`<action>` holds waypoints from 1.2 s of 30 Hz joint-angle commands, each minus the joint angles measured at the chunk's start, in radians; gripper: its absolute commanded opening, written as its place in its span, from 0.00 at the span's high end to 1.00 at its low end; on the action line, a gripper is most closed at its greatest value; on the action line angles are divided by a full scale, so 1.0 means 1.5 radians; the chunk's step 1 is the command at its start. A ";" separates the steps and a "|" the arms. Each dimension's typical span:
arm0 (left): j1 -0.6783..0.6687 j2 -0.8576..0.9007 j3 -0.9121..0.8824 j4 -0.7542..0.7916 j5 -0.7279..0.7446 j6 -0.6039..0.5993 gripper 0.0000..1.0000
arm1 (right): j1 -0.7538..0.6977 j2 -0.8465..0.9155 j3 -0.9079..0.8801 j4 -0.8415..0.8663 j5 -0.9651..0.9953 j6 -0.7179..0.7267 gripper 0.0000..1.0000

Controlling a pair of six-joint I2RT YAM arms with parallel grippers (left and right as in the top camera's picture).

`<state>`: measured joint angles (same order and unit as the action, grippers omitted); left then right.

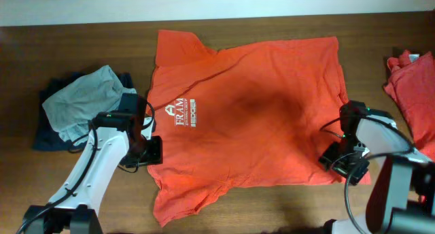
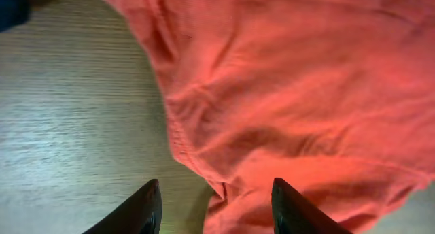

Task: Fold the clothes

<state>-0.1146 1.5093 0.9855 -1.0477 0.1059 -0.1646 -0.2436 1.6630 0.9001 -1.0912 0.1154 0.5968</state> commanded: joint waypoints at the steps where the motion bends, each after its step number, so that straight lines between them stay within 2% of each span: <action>1: 0.011 -0.024 0.021 -0.003 -0.039 -0.040 0.48 | -0.004 -0.080 0.029 0.005 -0.005 -0.034 0.26; 4: 0.023 -0.059 0.063 -0.011 -0.040 -0.050 0.48 | -0.004 -0.153 0.058 0.009 -0.030 -0.064 0.24; 7: 0.027 -0.102 0.098 -0.005 -0.041 -0.049 0.46 | -0.004 -0.230 0.089 0.018 -0.042 -0.081 0.14; 11: 0.027 -0.156 0.110 0.015 -0.049 -0.044 0.34 | -0.004 -0.313 0.125 0.041 -0.042 -0.081 0.00; 14: 0.027 -0.166 0.109 -0.010 -0.056 -0.046 0.29 | -0.004 -0.347 0.134 0.051 -0.070 -0.081 0.00; 16: 0.030 -0.161 0.107 -0.052 -0.055 -0.092 0.28 | -0.004 -0.349 0.134 0.045 -0.093 -0.081 0.00; 18: 0.035 -0.153 0.099 -0.090 -0.039 -0.139 0.26 | -0.004 -0.341 0.134 0.031 -0.105 -0.081 0.00; 22: 0.035 -0.149 0.049 -0.102 0.007 -0.156 0.25 | -0.004 -0.305 0.134 -0.018 -0.110 -0.080 0.01; 25: 0.035 -0.149 -0.004 -0.095 0.009 -0.175 0.18 | -0.004 -0.267 0.133 -0.045 -0.110 -0.080 0.01; 27: 0.035 -0.149 -0.056 -0.069 0.051 -0.180 0.13 | -0.004 -0.227 0.133 -0.057 -0.110 -0.080 0.01; 29: 0.035 -0.149 -0.102 -0.034 0.101 -0.180 0.13 | -0.005 -0.184 0.133 -0.061 -0.113 -0.080 0.01; 32: 0.035 -0.149 -0.159 0.016 0.120 -0.180 0.13 | -0.007 -0.131 0.133 -0.060 -0.133 -0.081 0.01; 36: 0.035 -0.148 -0.211 0.050 0.120 -0.179 0.22 | -0.040 -0.069 0.133 -0.064 -0.160 -0.081 0.01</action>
<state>-0.0650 1.2850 0.7158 -0.9905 0.2409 -0.4198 -0.2584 1.5105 1.0939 -1.1801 -0.0818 0.4854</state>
